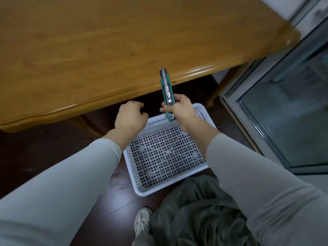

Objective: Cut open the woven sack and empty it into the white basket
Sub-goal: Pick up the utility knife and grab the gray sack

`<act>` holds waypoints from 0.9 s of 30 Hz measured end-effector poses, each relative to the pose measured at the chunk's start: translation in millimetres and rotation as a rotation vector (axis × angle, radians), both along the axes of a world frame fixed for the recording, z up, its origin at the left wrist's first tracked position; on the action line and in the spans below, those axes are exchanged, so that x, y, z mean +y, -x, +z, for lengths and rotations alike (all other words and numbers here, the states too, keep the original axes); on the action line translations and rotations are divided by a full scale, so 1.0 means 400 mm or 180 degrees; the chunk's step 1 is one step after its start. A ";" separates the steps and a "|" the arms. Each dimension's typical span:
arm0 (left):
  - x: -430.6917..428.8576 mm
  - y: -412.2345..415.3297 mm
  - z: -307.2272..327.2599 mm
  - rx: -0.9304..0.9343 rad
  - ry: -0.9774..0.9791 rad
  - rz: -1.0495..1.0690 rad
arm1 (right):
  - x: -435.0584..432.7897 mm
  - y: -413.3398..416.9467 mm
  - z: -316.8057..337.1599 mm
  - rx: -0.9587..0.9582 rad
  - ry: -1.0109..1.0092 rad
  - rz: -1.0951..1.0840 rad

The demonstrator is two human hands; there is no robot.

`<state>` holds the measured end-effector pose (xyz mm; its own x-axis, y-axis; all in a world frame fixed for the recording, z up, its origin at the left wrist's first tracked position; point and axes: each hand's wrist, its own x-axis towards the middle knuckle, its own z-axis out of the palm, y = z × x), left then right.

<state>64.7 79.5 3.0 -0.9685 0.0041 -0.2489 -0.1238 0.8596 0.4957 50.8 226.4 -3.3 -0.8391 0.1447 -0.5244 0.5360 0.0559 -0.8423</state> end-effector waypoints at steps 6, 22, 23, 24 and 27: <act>0.223 -0.290 -0.005 -0.0232 -0.0094 -0.0138 | 0.236 -0.360 0.012 -0.0302 0.0645 -0.0001; 0.648 -1.044 -0.145 -0.1534 -0.0272 -0.0065 | 0.780 -1.130 -0.183 -0.1165 0.0523 -0.0766; 0.641 -1.056 -0.166 -0.1559 -0.0258 -0.0061 | 0.787 -1.146 -0.196 -0.1271 0.0414 -0.0814; 0.635 -1.064 -0.186 -0.1576 -0.0261 -0.0064 | 0.794 -1.159 -0.212 -0.1380 0.0244 -0.0851; 0.625 -1.071 -0.264 -0.1582 -0.0231 -0.0048 | 0.811 -1.188 -0.279 -0.1513 -0.0321 -0.0813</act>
<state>493.0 329.5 -102.6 -0.7325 0.0516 -0.6788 -0.3480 0.8286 0.4385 526.1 551.0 -114.7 -0.4449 0.3820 -0.8101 0.8633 -0.0578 -0.5014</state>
